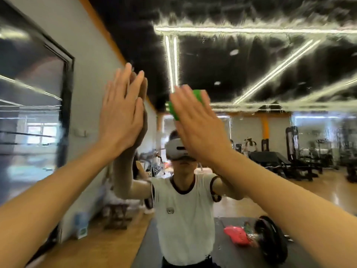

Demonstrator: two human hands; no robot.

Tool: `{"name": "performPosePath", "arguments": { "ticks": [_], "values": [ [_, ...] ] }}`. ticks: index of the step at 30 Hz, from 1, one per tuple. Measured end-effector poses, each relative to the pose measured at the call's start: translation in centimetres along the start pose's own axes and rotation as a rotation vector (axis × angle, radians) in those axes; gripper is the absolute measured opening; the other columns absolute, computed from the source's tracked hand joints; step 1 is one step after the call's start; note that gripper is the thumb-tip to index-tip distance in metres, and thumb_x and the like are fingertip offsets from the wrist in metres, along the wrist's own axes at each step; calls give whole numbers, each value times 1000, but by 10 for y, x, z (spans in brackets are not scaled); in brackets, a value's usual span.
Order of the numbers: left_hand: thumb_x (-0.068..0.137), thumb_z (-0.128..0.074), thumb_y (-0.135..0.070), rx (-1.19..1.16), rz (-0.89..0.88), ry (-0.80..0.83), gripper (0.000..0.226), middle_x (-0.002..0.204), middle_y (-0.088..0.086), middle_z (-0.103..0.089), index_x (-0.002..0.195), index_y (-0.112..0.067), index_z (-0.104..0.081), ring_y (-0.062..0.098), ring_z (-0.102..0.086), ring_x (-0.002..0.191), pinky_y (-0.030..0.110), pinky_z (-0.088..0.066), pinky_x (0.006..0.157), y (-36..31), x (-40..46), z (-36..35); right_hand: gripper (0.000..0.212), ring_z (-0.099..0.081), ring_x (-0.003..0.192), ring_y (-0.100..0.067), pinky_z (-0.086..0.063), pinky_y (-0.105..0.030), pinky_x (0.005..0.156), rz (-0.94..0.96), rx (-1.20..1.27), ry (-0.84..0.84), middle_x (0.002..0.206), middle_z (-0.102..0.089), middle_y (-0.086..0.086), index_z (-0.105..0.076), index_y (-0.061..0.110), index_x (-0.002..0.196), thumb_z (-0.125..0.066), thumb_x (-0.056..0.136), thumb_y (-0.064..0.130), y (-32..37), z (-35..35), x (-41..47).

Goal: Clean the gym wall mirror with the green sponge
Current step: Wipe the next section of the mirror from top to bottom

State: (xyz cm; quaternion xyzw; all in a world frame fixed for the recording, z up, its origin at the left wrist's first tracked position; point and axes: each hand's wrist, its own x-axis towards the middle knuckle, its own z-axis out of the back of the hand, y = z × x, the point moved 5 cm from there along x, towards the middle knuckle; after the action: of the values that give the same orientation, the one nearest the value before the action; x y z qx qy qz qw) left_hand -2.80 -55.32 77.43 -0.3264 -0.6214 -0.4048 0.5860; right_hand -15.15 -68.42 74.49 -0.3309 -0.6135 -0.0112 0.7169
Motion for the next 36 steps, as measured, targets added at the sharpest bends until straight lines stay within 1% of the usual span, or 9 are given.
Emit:
{"name": "performPosePath", "arguments": {
  "ticks": [4, 7, 11, 14, 18, 21, 26, 29, 36],
  "values": [
    [103, -29, -19, -138, -3, -1, 58, 169, 6, -14, 160, -13, -25, 22, -7, 157, 24, 6, 125, -33, 1, -14, 59, -9, 155, -29, 2, -46, 125, -362, -86, -7, 166, -17, -16, -21, 3, 158, -29, 105, 26, -68, 21, -39],
    [105, -28, -16, -178, 26, -37, 56, 169, 5, -17, 160, -10, -25, 20, -10, 156, 18, 9, 122, -40, -4, -19, 59, -7, 155, -31, 2, -49, 126, -522, -77, -117, 166, -15, -18, -19, 2, 157, -30, 102, 16, -36, 15, -26],
    [107, -30, -18, -185, 15, -62, 53, 167, 6, -22, 159, -9, -26, 19, -15, 156, 32, -4, 128, -39, -6, -20, 57, -19, 153, -27, 3, -42, 125, -16, -41, -7, 163, -28, -15, -29, 4, 155, -27, 102, 24, 31, -10, -3],
    [106, -29, -19, -145, -3, -86, 52, 167, 8, -25, 157, -10, -31, 21, -18, 155, 35, -8, 127, -38, -6, -20, 57, -21, 152, -26, 2, -39, 126, 70, -70, 41, 163, -28, -14, -29, 6, 155, -33, 103, 28, -15, 3, -22],
    [106, -29, -21, -147, 15, -115, 51, 166, 6, -27, 156, -12, -34, 20, -19, 154, 26, -3, 125, -39, -7, -20, 60, -13, 154, -26, 5, -40, 126, -423, -62, -19, 166, -19, -13, -23, 7, 158, -26, 103, 31, -109, 37, -71],
    [106, -30, -24, -143, 23, -126, 51, 166, 6, -27, 156, -12, -35, 20, -19, 154, 17, 3, 122, -40, -7, -21, 64, -5, 155, -26, 4, -51, 125, -709, 0, -109, 167, -14, -11, -22, 9, 158, -10, 104, 41, -99, 35, -57],
    [105, -31, -26, -113, 26, -90, 53, 167, 6, -24, 157, -12, -33, 21, -16, 155, 27, -2, 125, -40, -7, -21, 59, -19, 153, -28, 0, -46, 123, -146, -36, 4, 163, -29, -10, -34, 10, 155, -15, 104, 34, -17, 2, 22],
    [105, -30, -26, -106, 23, -78, 54, 167, 5, -22, 158, -13, -31, 21, -15, 156, 33, -5, 126, -40, -7, -21, 56, -17, 154, -30, -2, -44, 123, -19, -90, 34, 165, -24, -12, -31, 8, 156, -24, 106, 31, -56, 9, 15],
    [104, -27, -28, -93, 24, -79, 56, 167, 7, -21, 158, -12, -30, 22, -14, 156, 34, -6, 127, -41, -8, -22, 55, -4, 156, -28, 3, -47, 124, -801, -86, -74, 168, -14, -13, -20, 4, 158, -24, 109, 27, -151, 43, -10]
  ]
}}
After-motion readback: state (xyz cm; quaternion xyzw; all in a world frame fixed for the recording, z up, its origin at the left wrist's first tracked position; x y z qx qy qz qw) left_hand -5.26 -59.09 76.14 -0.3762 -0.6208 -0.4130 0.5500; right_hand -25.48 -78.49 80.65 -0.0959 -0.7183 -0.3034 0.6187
